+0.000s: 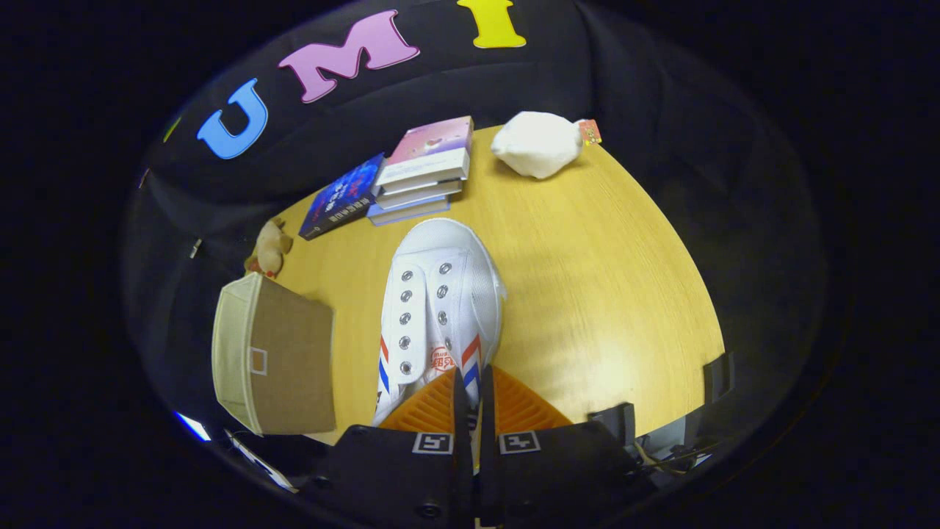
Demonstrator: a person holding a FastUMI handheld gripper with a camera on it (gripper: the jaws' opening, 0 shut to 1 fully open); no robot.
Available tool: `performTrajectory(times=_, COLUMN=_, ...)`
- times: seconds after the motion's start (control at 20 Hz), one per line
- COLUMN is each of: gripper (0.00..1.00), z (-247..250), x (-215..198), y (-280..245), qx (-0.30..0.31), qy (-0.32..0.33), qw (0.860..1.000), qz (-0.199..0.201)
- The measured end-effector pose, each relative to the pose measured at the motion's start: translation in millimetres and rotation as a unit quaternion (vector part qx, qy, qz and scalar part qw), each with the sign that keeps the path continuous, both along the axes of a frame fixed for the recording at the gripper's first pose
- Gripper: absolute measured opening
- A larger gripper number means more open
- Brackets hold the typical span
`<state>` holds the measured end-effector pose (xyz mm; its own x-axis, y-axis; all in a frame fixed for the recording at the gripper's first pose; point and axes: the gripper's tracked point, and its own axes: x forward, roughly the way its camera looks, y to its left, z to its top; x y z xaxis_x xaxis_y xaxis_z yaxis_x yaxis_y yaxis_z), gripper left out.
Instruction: Open the storage box then place both shoes into the box .Put the left shoe in first, then the right shoe, with the right side of both shoes facing outward in a uniform manner.
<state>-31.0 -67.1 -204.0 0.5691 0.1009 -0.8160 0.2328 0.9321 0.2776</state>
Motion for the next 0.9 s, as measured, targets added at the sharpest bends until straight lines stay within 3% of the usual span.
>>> performTrajectory(times=0.45, gripper=0.08, z=80, x=19, y=143, qx=0.060, qy=-0.045, qw=0.997, qz=0.016)
performTrajectory(times=0.9, gripper=0.08, z=87, x=30, y=268, qx=0.099, qy=-0.034, qw=0.992, qz=0.066)
